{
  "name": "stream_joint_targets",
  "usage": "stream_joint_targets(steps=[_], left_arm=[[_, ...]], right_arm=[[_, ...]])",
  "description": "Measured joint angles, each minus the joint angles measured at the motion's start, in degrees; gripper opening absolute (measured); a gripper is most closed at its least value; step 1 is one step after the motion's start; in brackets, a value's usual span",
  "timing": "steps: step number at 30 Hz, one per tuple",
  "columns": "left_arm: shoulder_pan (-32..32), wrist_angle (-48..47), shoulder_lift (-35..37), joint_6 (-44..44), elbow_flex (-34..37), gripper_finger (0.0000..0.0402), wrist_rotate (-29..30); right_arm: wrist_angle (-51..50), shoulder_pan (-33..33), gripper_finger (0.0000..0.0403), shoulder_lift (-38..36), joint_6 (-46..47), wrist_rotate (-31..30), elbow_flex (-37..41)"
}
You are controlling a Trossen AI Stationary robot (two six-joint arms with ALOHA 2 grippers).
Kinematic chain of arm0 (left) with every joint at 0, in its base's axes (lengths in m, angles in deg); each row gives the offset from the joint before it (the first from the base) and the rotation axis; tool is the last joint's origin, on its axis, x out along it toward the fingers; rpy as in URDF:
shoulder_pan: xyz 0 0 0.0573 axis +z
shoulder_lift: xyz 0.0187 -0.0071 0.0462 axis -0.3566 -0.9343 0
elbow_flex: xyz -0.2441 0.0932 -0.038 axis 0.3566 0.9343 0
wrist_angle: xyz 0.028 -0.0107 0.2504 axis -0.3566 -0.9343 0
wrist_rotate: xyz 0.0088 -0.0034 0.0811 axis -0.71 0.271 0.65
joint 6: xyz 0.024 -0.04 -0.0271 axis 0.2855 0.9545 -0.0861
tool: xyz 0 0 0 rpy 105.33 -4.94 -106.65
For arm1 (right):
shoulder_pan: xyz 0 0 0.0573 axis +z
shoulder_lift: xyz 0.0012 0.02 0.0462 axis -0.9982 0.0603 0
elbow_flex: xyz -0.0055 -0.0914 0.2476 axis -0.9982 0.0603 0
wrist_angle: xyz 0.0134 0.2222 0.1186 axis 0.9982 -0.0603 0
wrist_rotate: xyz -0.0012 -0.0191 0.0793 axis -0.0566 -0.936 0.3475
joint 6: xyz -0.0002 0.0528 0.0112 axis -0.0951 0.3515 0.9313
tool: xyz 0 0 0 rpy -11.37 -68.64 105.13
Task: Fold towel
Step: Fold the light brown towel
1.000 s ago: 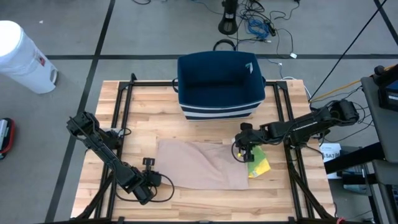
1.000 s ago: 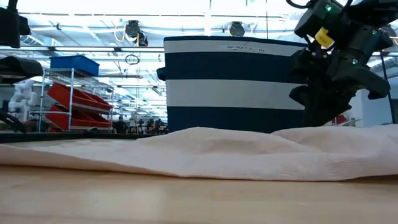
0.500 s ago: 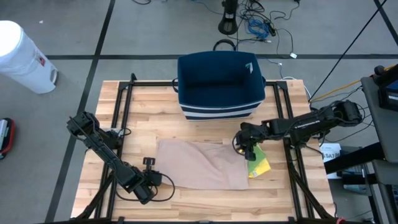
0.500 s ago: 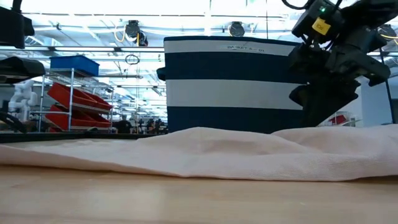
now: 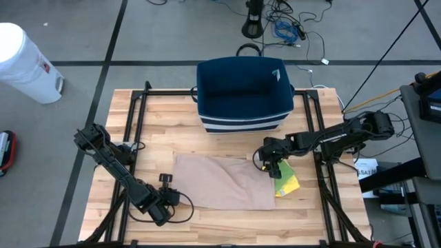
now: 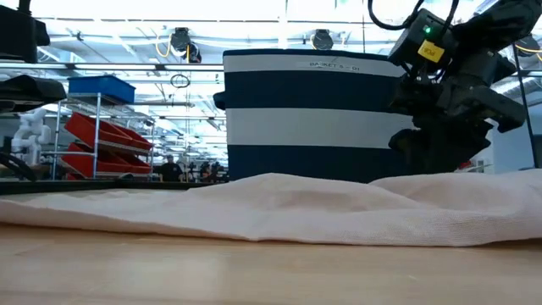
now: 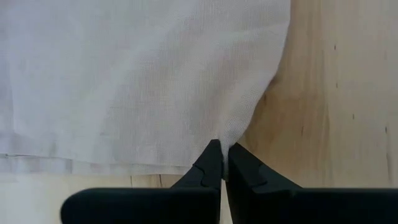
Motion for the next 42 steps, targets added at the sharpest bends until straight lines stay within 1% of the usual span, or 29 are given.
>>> stream_joint_targets(steps=[6, 18, 21, 25, 30, 34, 36, 38, 42], left_arm=[[-0.01, -0.01, 0.00, -0.58, 0.00, 0.0006, 0.02], [0.03, -0.02, 0.00, -0.70, 0.00, 0.0006, 0.02], [0.03, -0.02, 0.00, -0.70, 0.00, 0.0006, 0.02], [0.03, -0.02, 0.00, -0.68, 0.00, 0.0006, 0.02], [0.03, -0.03, 0.00, -0.59, 0.00, 0.0006, 0.02], [0.03, -0.09, 0.00, -0.57, 0.00, 0.0006, 0.02], [0.03, -0.17, 0.00, -0.57, 0.00, 0.0006, 0.02], [0.03, -0.17, 0.00, -0.55, 0.00, 0.0006, 0.01], [0.03, -0.20, 0.00, -0.55, -0.02, 0.0006, 0.01]], right_arm=[[0.37, 0.00, 0.0157, -0.08, -0.23, 0.00, -0.02], [-2.10, -0.10, 0.0021, -0.08, -1.69, 2.97, -0.01], [-2.07, -0.11, 0.0003, -0.08, -2.86, 3.00, 0.00], [-2.33, -0.09, 0.0001, -0.68, -4.51, 2.67, -0.21], [-2.60, -0.61, 0.0000, -3.81, -5.41, 1.39, -1.20], [-5.64, -2.65, 0.0010, -4.67, -4.24, 1.22, -1.22], [-7.50, -3.55, 0.0026, -4.43, -3.97, 1.29, -1.22], [-8.11, -4.11, 0.0052, -4.03, -3.56, 1.45, -1.22], [-8.24, -4.38, 0.0123, -3.36, -2.54, 1.53, -1.22]])
